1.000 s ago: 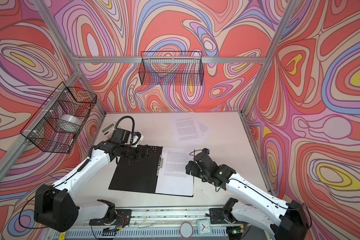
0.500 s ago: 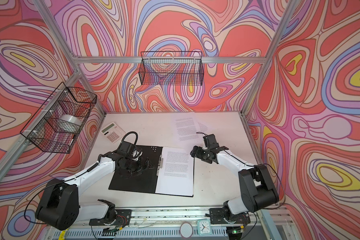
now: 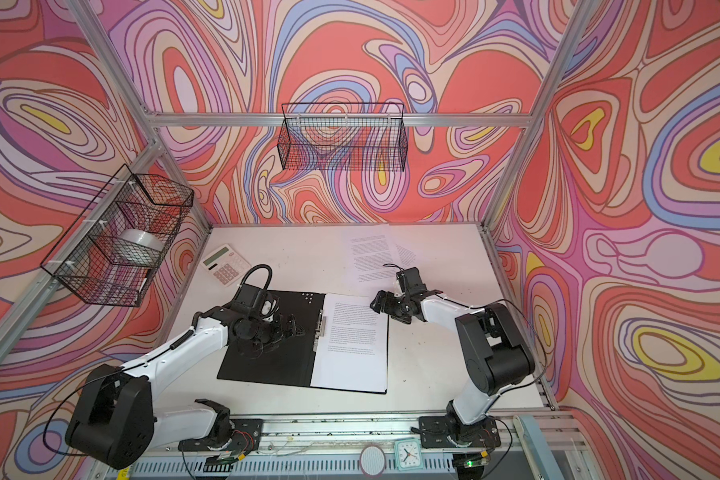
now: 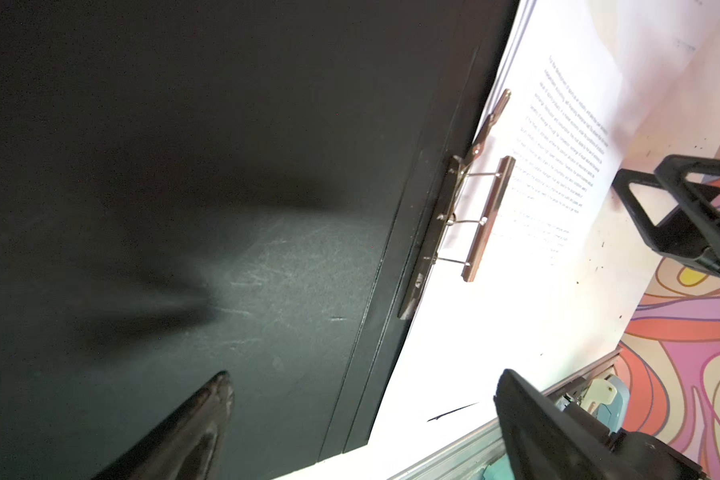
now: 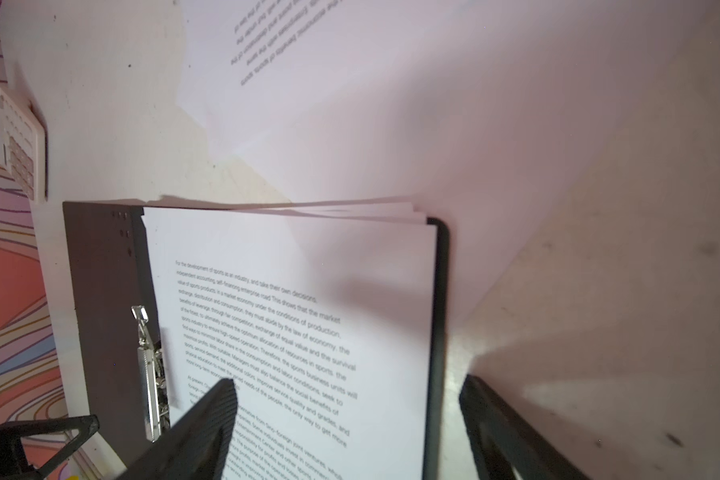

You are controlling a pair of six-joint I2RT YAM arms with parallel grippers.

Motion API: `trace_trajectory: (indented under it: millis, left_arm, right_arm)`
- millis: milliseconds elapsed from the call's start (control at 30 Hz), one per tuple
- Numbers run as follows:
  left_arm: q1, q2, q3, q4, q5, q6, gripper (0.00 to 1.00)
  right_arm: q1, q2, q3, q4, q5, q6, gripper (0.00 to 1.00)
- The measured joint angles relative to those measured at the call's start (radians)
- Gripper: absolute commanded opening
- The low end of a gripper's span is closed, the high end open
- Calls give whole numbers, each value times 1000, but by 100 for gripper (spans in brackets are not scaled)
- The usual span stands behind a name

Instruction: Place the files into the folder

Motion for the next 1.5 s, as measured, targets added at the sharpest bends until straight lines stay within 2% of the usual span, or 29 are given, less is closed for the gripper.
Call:
trace_trajectory:
  millis: [300, 467, 600, 733, 867, 1033, 1233, 1333, 1500]
  left_arm:
    - [0, 41, 178, -21, -25, 8, 98]
    - [0, 124, 271, -24, -10, 23, 98]
    - [-11, 198, 337, -25, 23, 34, 98]
    - [-56, 285, 441, -29, 51, 43, 97]
    - [-106, 435, 616, -30, 78, 51, 97]
    - [-144, 652, 845, -24, 117, 49, 96]
    - [-155, 875, 1082, -23, 156, 42, 96]
    - [-155, 956, 1176, -22, 175, 37, 96]
    - [-154, 1035, 1250, 6, 216, 13, 96]
  right_arm:
    - [134, 35, -1, 115, 18, 130, 89]
    - [153, 57, 26, 121, 37, 152, 90]
    - [105, 67, 86, 68, 55, 130, 89]
    - [4, 68, 158, 28, 59, 82, 87]
    - [-109, 130, 303, -19, 50, 24, 77]
    - [-199, 263, 445, -48, 56, -32, 78]
    - [-214, 426, 648, -156, 85, -110, 78]
    - [-212, 462, 702, -195, 97, -141, 79]
    - [-212, 499, 746, -243, 103, -179, 79]
